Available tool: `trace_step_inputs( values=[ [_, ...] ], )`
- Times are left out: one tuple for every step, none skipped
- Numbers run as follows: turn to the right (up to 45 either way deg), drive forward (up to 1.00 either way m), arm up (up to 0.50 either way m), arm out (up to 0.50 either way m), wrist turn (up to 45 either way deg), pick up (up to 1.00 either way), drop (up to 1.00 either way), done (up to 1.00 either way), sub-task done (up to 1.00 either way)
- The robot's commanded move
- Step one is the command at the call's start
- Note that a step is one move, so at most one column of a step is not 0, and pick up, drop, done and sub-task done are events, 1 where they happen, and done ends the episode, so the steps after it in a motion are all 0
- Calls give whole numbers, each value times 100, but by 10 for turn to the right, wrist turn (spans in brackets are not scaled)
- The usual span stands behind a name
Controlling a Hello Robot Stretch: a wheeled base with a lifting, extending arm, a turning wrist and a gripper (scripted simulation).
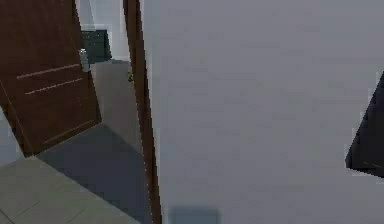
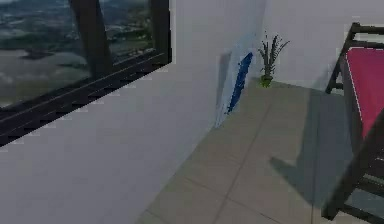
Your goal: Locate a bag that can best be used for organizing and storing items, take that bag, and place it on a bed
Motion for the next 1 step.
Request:
trace_step_inputs(
  values=[
    [-450,0,0,0,0,0,0,0,0]
  ],
)
